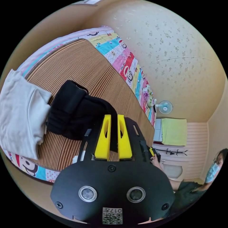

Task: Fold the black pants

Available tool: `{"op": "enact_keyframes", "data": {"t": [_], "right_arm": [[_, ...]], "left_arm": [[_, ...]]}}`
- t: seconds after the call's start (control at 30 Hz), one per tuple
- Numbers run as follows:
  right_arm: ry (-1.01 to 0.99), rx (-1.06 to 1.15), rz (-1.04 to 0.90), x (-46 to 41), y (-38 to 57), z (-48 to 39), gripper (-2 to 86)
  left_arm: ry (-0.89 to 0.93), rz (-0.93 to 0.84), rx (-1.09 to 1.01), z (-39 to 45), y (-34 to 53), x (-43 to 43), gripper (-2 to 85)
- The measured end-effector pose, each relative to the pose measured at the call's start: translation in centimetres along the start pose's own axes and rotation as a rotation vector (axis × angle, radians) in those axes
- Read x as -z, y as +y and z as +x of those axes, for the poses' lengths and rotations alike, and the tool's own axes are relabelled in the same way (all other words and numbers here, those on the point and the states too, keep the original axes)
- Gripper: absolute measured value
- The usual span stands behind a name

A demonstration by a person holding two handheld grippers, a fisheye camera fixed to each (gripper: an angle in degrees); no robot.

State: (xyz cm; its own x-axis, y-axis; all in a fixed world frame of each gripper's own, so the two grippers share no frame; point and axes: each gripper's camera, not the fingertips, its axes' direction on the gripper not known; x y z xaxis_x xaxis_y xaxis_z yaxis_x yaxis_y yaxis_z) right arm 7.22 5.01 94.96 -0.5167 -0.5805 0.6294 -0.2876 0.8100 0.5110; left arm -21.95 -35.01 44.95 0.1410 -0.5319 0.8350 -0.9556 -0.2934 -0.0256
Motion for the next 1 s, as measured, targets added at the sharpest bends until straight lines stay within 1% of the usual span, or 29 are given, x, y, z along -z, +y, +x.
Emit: {"op": "enact_keyframes", "data": {"t": [0.03, 0.1, 0.17, 0.27, 0.33, 0.37, 0.4, 0.43, 0.47, 0.5, 0.53, 0.57, 0.7, 0.77, 0.8, 0.87, 0.93, 0.97, 1.0], "right_arm": [[-0.002, 0.022, -0.005, -1.9, -1.8, -1.5, 3.0], [0.016, 0.040, 0.018, -4.2, -3.1, -3.2, 4.2], [0.062, 0.031, -0.005, -6.8, -3.6, -4.3, 3.5], [0.122, 0.121, -0.137, -12.4, -2.7, -5.2, 1.3], [0.262, 0.169, -0.265, -16.9, -0.5, -4.0, 0.7], [0.306, 0.174, -0.303, -18.1, 0.2, -3.3, 0.6], [0.405, 0.180, -0.386, -20.2, 1.9, -1.5, 0.5], [0.525, 0.184, -0.479, -22.2, 3.8, 0.6, 0.4], [0.596, 0.185, -0.527, -23.2, 4.8, 1.8, 0.4], [0.612, 0.264, -0.537, -23.4, 7.0, 3.1, 0.3], [0.611, 0.299, -0.498, -22.5, 8.5, 3.9, 0.3], [0.615, 0.295, -0.500, -22.3, 9.0, 4.5, 0.2], [0.634, 0.227, -0.554, -19.7, 10.6, 8.2, 0.2], [0.645, 0.157, -0.542, -18.0, 10.6, 9.7, 0.2], [0.650, 0.100, -0.507, -16.6, 10.5, 10.6, 0.2], [0.638, 0.034, -0.439, -14.3, 10.8, 11.6, 0.3], [0.529, -0.011, -0.386, -11.7, 11.6, 12.7, 0.3], [0.491, -0.018, -0.379, -11.2, 11.9, 12.9, 0.3], [0.430, -0.037, -0.361, -10.2, 12.7, 13.4, 0.3]], "left_arm": [[-0.017, 0.033, 0.038, 0.5, -1.5, -1.5, 7.7], [-0.046, 0.077, 0.087, 1.0, -2.7, -3.6, 8.0], [-0.100, 0.071, 0.098, 1.7, -3.2, -6.1, 8.3], [-0.197, -0.071, 0.041, 2.7, -2.7, -11.8, 8.3], [-0.242, -0.280, -0.011, 2.5, -1.5, -16.9, 8.0], [-0.263, -0.331, -0.024, 2.3, -1.0, -18.0, 7.1], [-0.320, -0.409, -0.053, 1.9, 0.1, -19.9, 5.3], [-0.370, -0.430, -0.099, 1.8, 1.3, -20.7, 2.8], [-0.382, -0.418, -0.117, 1.8, 1.9, -20.8, 1.6], [-0.364, -0.384, -0.126, 1.6, 2.9, -20.5, 0.5], [-0.346, -0.368, -0.097, 1.1, 4.0, -20.0, -0.2], [-0.340, -0.367, -0.086, 0.8, 4.5, -19.8, -0.3], [-0.393, -0.489, -0.151, 0.8, 9.0, -19.5, 0.0], [-0.368, -0.547, -0.138, 0.4, 11.2, -19.4, 1.5], [-0.335, -0.560, -0.104, 0.0, 12.5, -18.9, 3.7], [-0.288, -0.506, -0.013, -1.2, 14.2, -17.3, 6.9], [-0.220, -0.322, 0.210, -3.6, 16.4, -13.6, 10.1], [-0.206, -0.265, 0.277, -4.2, 17.0, -12.6, 11.0], [-0.201, -0.150, 0.417, -5.6, 18.4, -10.5, 13.0]]}}
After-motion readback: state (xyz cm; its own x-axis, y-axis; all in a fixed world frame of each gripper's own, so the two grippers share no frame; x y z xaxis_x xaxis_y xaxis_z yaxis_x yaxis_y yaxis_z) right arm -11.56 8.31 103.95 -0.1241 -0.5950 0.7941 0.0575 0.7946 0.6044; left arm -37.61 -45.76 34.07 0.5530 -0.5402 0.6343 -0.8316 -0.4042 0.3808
